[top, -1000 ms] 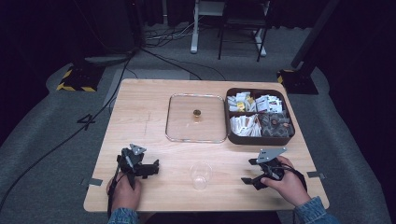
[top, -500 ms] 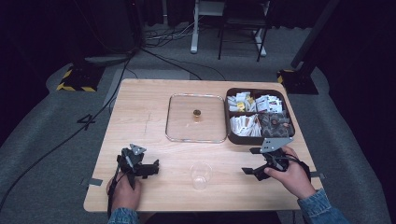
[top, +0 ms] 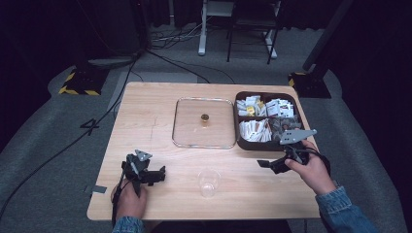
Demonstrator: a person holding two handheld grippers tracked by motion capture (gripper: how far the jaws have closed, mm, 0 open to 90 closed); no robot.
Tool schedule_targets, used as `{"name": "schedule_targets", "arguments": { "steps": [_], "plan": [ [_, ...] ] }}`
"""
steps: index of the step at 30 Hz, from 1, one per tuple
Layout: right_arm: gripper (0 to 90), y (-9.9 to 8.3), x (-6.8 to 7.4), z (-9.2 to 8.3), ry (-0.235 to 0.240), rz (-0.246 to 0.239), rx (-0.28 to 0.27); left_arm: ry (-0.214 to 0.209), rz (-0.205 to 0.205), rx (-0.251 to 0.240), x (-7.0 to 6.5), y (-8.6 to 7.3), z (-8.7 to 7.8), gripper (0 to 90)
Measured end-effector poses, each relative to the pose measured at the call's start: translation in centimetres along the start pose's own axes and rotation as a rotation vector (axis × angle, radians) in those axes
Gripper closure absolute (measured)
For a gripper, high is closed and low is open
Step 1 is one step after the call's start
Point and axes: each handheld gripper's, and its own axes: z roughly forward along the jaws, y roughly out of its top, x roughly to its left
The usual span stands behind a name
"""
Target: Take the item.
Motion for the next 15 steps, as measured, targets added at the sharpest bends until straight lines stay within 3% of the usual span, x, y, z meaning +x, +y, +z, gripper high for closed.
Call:
{"name": "schedule_targets", "arguments": {
  "steps": [4, 10, 15],
  "plan": [
    [15.8, 0.3, -1.5, -0.7, -0.014, 0.023, -0.015, -0.004, -0.006, -0.001, -0.1, -0.1, -0.1, 0.2],
    [15.7, 1.2, -3.3, -1.4, -0.043, 0.011, -0.035, -0.005, 0.004, -0.003, 0.1, -0.2, -0.2, 0.2],
    [15.9, 1.6, -5.3, -1.8, -0.117, -0.021, -0.054, -0.005, 0.004, -0.003, 0.1, -0.2, -0.2, 0.2]
  ]
}}
